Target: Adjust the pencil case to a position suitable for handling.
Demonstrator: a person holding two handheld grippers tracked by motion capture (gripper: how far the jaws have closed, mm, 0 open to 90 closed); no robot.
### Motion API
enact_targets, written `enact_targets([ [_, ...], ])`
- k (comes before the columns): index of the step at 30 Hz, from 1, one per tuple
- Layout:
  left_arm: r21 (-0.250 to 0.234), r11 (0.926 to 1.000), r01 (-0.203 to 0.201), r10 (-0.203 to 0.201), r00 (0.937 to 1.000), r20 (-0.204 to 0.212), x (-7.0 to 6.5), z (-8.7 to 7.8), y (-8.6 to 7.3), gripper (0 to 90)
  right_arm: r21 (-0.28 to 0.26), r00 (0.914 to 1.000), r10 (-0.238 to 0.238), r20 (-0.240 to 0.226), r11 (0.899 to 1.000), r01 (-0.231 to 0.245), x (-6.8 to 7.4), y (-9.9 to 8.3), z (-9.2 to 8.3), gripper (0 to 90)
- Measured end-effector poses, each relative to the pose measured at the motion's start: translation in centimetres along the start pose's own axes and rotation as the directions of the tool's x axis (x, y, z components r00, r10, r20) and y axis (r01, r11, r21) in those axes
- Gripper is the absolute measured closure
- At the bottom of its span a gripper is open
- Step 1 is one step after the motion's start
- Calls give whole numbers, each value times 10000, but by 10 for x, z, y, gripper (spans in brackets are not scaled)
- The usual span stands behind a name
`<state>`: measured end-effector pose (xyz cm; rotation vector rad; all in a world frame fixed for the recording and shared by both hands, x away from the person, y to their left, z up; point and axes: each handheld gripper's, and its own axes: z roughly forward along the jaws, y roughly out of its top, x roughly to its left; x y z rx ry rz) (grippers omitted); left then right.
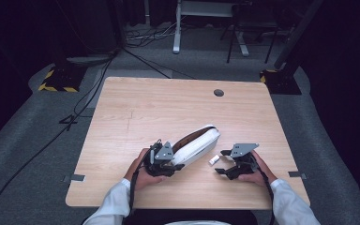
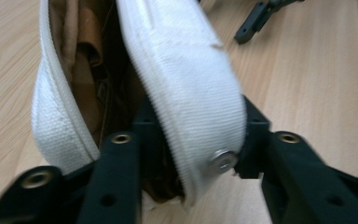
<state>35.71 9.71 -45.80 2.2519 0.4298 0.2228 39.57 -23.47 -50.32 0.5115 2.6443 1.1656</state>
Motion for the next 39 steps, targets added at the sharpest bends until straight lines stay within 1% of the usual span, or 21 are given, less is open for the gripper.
enact_targets([
  [2, -9, 10000, 84, -84, 10000, -11, 0, 0, -1, 560, 6, 9999, -75, 72, 10000, 75, 0, 2, 1, 225],
  [6, 76, 9998, 205, -203, 9994, -286, -2, 1, -2, 420, -39, 10000, -30, -37, 10000, 29, 0, 5, 6, 226],
  [7, 61, 9996, 281, -278, 9990, -354, -3, 1, -2, 401, -19, 10000, -27, -44, 10000, 27, 0, 6, 6, 226],
  [10, 116, 9996, 270, -263, 9979, -594, -7, -2, -4, 356, 24, 9999, -108, -31, 9999, 108, 1, 8, 9, 226],
  [12, 72, 9997, 253, -248, 9979, -601, -8, -4, -5, 352, 10, 9998, -176, -40, 9998, 176, 1, 9, 10, 227],
  [13, 20, 9997, 259, -257, 9973, -692, -9, -7, -7, 352, 17, 9998, -195, -88, 9998, 195, 2, 10, 10, 227],
  [14, -143, 9992, 363, -373, 9958, -837, -11, -11, -9, 328, -3, 9996, -156, -215, 9999, 156, 2, 11, 12, 230],
  [15, -143, 9992, 363, -373, 9958, -837, -11, -11, -9, 319, -3, 9996, -156, -215, 9999, 156, 2, 11, 12, 230],
  [18, -405, 9976, 557, -597, 9927, -1047, -13, -17, -13, 311, 32, 9992, -120, -374, 9999, 121, 2, 10, 11, 230],
  [21, -660, 9953, 711, -780, 9910, -1088, -14, -23, -17, 295, 77, 9986, -157, -503, 9998, 162, 3, 10, 11, 232],
  [23, -662, 9948, 769, -848, 9885, -1256, -16, -27, -19, 275, 98, 9979, -162, -620, 9998, 168, 4, 10, 10, 235],
  [24, -662, 9948, 769, -848, 9885, -1256, -16, -27, -19, 264, 98, 9979, -162, -620, 9998, 168, 4, 10, 10, 235],
  [26, -662, 9936, 919, -1005, 9847, -1425, -15, -31, -23, 246, 129, 9965, -180, -818, 9997, 191, 5, 8, 9, 240],
  [28, -681, 9914, 1119, -1213, 9804, -1552, -14, -34, -27, 243, 154, 9960, -214, -867, 9996, 228, 6, 7, 6, 240],
  [30, -632, 9906, 1217, -1311, 9755, -1769, -13, -37, -31, 224, 148, 9955, -273, -907, 9995, 288, 7, 5, 4, 243],
  [31, -632, 9906, 1217, -1311, 9755, -1769, -13, -37, -31, 222, 137, 9947, -321, -974, 9993, 336, 8, 3, 2, 244],
  [32, -569, 9896, 1323, -1408, 9716, -1903, -12, -39, -35, 217, 202, 9935, -436, -1048, 9987, 460, 10, 1, -1, 245],
  [34, -437, 9894, 1386, -1446, 9684, -2030, -11, -41, -39, 209, 238, 9927, -470, -1111, 9985, 500, 12, -1, -4, 246],
  [35, -437, 9894, 1386, -1446, 9684, -2030, -11, -41, -39, 206, 238, 9927, -470, -1111, 9985, 500, 12, -1, -4, 246],
  [37, -304, 9878, 1527, -1557, 9653, -2096, -8, -42, -45, 206, 242, 9907, -603, -1218, 9977, 637, 18, -5, -9, 246],
  [39, -154, 9874, 1574, -1570, 9640, -2148, -5, -42, -49, 206, 237, 9894, -648, -1296, 9974, 684, 22, -7, -12, 246],
])
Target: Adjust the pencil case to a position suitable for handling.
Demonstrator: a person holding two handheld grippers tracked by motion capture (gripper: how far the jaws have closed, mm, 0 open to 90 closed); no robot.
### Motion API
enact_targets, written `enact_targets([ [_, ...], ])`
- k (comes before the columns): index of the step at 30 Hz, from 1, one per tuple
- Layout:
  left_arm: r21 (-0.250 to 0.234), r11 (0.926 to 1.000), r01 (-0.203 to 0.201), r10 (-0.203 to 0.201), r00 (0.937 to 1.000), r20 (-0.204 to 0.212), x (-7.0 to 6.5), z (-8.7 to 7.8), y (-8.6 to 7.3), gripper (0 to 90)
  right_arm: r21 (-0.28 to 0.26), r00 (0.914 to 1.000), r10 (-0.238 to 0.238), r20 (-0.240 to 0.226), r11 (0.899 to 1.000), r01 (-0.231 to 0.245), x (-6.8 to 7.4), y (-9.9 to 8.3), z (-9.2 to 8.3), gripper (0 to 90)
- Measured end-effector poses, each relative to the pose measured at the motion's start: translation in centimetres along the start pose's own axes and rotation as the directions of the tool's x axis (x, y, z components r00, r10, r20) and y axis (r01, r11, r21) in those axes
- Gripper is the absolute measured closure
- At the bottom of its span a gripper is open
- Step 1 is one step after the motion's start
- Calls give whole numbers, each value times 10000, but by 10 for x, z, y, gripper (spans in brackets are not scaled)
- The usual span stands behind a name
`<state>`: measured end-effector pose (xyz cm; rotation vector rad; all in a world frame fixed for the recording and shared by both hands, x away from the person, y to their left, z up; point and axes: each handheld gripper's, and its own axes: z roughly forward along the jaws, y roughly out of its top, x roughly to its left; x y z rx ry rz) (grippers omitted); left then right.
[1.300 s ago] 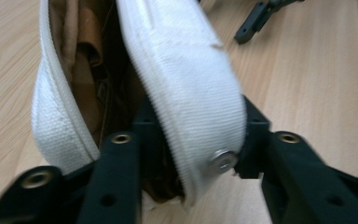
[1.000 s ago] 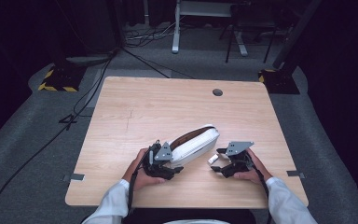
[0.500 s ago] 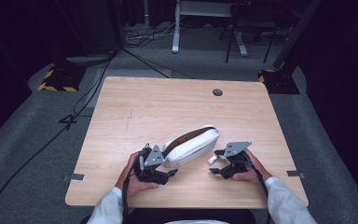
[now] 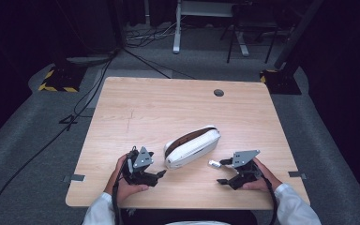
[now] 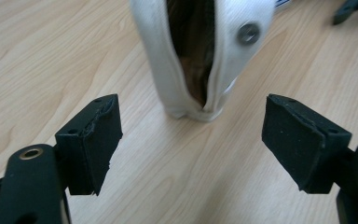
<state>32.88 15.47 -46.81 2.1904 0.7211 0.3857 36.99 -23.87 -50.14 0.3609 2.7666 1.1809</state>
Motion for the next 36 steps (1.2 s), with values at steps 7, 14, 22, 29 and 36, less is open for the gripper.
enact_targets([
  [7, 901, 9944, 549, -520, 9980, -347, 18, 8, -25, 204, -271, 9985, 385, 385, 9989, -375, 2, -5, -2, 270],
  [14, 1177, 9843, 1314, -1277, 9911, -385, 33, 4, -43, 157, -240, 9933, 813, 819, 9965, -795, -2, 0, 2, 269],
  [22, 1038, 9886, 1090, -1059, 9938, -348, 36, 2, -48, 152, -279, 9910, 915, 976, 9956, -892, -4, 8, 11, 299],
  [29, 1054, 9883, 1101, -1057, 9933, -472, 38, 2, -47, 152, -590, 9909, 973, 927, 9940, -921, -5, 6, 8, 576],
  [36, 1060, 9881, 1113, -1069, 9932, -467, 38, 2, -47, 150, -548, 9877, 1107, 1107, 9929, -1051, -8, 4, 5, 720],
])
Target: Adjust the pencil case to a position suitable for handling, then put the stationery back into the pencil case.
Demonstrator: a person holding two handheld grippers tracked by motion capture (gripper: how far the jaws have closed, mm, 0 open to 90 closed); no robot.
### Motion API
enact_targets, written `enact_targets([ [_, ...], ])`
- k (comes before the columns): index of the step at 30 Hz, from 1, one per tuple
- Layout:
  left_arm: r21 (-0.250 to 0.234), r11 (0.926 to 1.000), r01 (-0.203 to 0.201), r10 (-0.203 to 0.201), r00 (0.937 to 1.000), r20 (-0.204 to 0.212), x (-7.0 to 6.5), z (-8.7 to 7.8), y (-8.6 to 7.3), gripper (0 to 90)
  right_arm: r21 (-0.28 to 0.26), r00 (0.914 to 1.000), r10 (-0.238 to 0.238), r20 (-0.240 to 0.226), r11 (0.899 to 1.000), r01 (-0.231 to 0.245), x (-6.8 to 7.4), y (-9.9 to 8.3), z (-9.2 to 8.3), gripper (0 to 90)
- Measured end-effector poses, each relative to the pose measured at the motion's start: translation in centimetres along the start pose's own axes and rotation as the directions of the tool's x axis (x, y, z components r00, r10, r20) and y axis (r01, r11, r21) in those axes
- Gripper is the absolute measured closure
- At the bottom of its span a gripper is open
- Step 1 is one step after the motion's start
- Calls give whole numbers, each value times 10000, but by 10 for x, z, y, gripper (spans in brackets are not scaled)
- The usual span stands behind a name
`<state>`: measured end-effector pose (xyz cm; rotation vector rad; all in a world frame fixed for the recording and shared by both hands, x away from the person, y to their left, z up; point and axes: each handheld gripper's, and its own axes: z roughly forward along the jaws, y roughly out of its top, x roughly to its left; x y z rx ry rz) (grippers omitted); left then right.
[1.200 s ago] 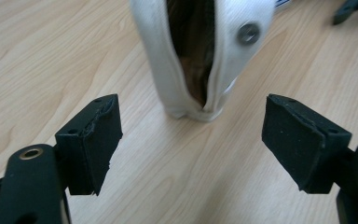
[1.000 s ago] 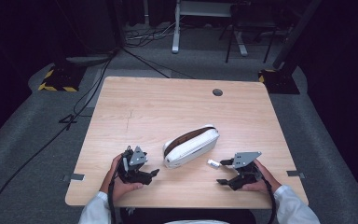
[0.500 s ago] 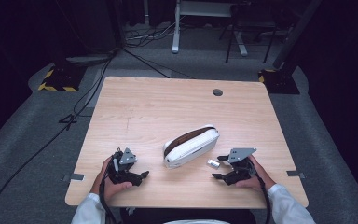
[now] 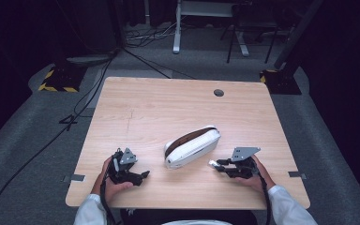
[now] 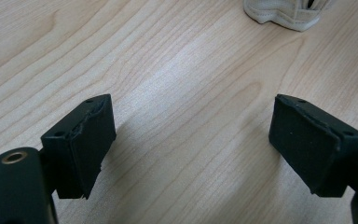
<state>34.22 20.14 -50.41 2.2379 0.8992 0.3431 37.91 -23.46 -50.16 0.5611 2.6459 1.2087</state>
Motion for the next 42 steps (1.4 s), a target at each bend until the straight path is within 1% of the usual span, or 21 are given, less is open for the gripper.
enact_targets([
  [1, -2, 10000, -6, 6, 10000, -4, 0, 0, 0, 150, -19, 10000, -6, 18, 10000, 6, 0, 0, 0, 722],
  [2, -6, 10000, 74, -74, 10000, 65, 0, 0, 0, 150, -28, 10000, -3, 16, 10000, 3, 0, 0, 0, 723],
  [5, -44, 9999, 123, -123, 9999, 26, 0, 1, 0, 150, -64, 10000, -30, 91, 10000, 30, 1, -1, 0, 734],
  [8, -30, 10000, 17, -17, 10000, 5, 1, 2, 1, 150, -175, 10000, 27, 81, 9998, -25, 1, -2, -1, 739],
  [11, -35, 10000, 14, -14, 10000, -5, 1, 2, 1, 150, -188, 9999, 110, 15, 9998, -110, -1, -4, -2, 740],
  [14, -33, 10000, 16, -16, 10000, -4, 1, 2, 1, 150, -189, 10000, 10, 19, 9998, -10, 0, -4, -2, 741],
  [17, -35, 10000, 19, -19, 10000, 9, 2, 2, 1, 150, -323, 10000, -26, -5, 9995, 26, 1, -5, -5, 741],
  [19, -41, 10000, 63, -63, 10000, 53, 1, 2, 1, 150, -412, 10000, -34, 14, 9991, 35, 0, -5, -9, 742],
  [21, -43, 10000, 65, -65, 10000, 54, 1, 2, 1, 149, -515, 9999, -18, -118, 9987, 12, -1, -6, -12, 741],
  [23, -43, 10000, 55, -54, 10000, 46, 1, 2, 1, 150, -571, 9999, -101, -118, 9983, 94, -3, -6, -16, 742],
  [25, -45, 10000, 59, -58, 10000, 46, 1, 2, 1, 149, -735, 9997, -144, -211, 9972, 128, -4, -5, -21, 741],
  [32, -44, 10000, 73, -73, 9999, 70, 1, 2, 1, 149, -822, 9988, -328, -361, 9962, 297, -5, -5, -28, 741],
  [37, -41, 10000, 51, -51, 10000, 36, 1, 2, 1, 149, -842, 9986, -421, -324, 9957, 393, -5, -4, -33, 741],
  [38, -39, 10000, 49, -48, 10000, 38, 1, 2, 1, 150, -888, 9986, -473, -234, 9950, 451, -5, -3, -34, 741],
  [42, -40, 10000, 50, -50, 10000, 43, 1, 2, 1, 150, -986, 9984, -511, -225, 9939, 487, -7, -3, -39, 741],
])
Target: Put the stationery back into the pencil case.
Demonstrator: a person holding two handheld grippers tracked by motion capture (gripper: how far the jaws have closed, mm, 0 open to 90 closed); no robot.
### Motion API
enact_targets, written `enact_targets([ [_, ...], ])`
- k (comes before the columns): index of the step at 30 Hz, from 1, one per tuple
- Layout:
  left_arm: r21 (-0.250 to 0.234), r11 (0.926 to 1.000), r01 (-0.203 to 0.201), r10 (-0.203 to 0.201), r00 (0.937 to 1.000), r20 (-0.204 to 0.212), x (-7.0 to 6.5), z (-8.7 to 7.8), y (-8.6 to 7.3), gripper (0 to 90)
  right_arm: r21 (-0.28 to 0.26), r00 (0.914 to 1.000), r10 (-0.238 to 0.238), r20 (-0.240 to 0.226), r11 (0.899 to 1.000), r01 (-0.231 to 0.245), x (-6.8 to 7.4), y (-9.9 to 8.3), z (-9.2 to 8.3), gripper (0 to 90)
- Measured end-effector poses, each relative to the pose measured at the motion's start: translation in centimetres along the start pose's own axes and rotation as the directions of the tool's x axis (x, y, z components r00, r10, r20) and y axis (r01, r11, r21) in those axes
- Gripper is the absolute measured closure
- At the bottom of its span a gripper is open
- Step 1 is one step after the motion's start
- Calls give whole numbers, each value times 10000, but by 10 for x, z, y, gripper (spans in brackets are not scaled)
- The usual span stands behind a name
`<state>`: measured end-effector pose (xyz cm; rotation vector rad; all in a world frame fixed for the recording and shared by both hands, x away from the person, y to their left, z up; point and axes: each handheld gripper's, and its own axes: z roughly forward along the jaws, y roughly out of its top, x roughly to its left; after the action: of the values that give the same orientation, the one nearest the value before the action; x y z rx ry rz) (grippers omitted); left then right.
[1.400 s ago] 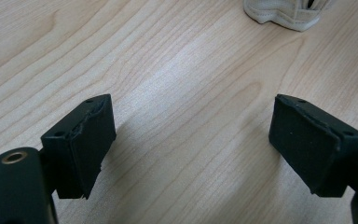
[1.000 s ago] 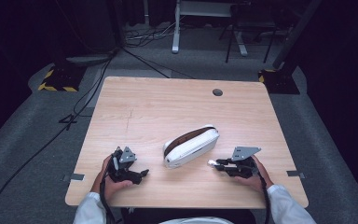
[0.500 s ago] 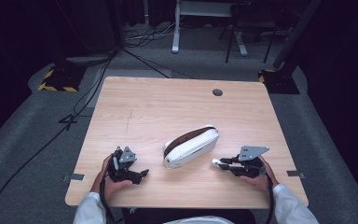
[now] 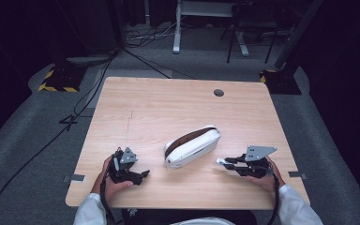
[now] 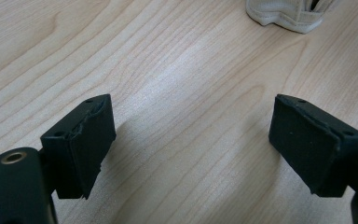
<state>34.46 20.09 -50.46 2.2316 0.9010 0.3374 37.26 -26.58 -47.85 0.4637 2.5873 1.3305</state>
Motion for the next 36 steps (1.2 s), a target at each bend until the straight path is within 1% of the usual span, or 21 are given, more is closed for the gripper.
enact_targets([
  [5, -11, 10000, 43, -43, 10000, 23, 0, 0, 0, 149, -160, 10000, -33, 46, 9999, 34, -1, 0, -6, 741],
  [7, -5, 10000, 41, -41, 10000, 43, 0, 0, 0, 149, -285, 9999, -47, 138, 9996, 51, -1, 0, -9, 741],
  [9, -6, 10000, 40, -40, 10000, 46, 0, 0, 0, 149, -464, 9997, 44, 246, 9989, -33, -2, 0, -14, 741],
  [12, -3, 10000, 41, -41, 10000, 6, 1, 1, 1, 149, -590, 9994, 74, 336, 9982, -54, -3, 0, -20, 741],
  [17, -4, 10000, 55, -55, 10000, -33, 0, 1, 1, 150, -772, 9988, 144, 472, 9970, -107, -2, 0, -29, 741],
  [19, 20, 9999, 118, -118, 9999, -44, 0, 1, 1, 150, -840, 9986, 149, 509, 9964, -106, -1, -1, -32, 741],
  [23, 10, 10000, 80, -80, 9999, -86, 1, 1, 2, 150, -912, 9981, 121, 597, 9958, -66, 1, 0, -37, 741],
  [24, 7, 10000, 33, -32, 9999, -148, 1, 1, 2, 150, -978, 9983, 114, 570, 9952, -58, 2, 1, -39, 741],
  [25, -7, 9999, 155, -155, 9998, -140, 0, 1, 1, 151, -1022, 9980, 105, 616, 9948, -42, 2, 2, -41, 741],
  [27, -19, 9998, 192, -192, 9996, -183, 0, 1, 1, 153, -1040, 9976, -61, 690, 9945, 133, 2, 7, -46, 741],
  [31, -23, 9997, 238, -238, 9995, -218, 0, 1, 1, 154, -1291, 9976, -85, 692, 9915, 174, -3, 16, -54, 741],
  [36, -23, 9997, 251, -252, 9994, -252, 0, 1, 1, 153, -1514, 9975, -122, 692, 9882, 226, -6, 28, -59, 741],
])
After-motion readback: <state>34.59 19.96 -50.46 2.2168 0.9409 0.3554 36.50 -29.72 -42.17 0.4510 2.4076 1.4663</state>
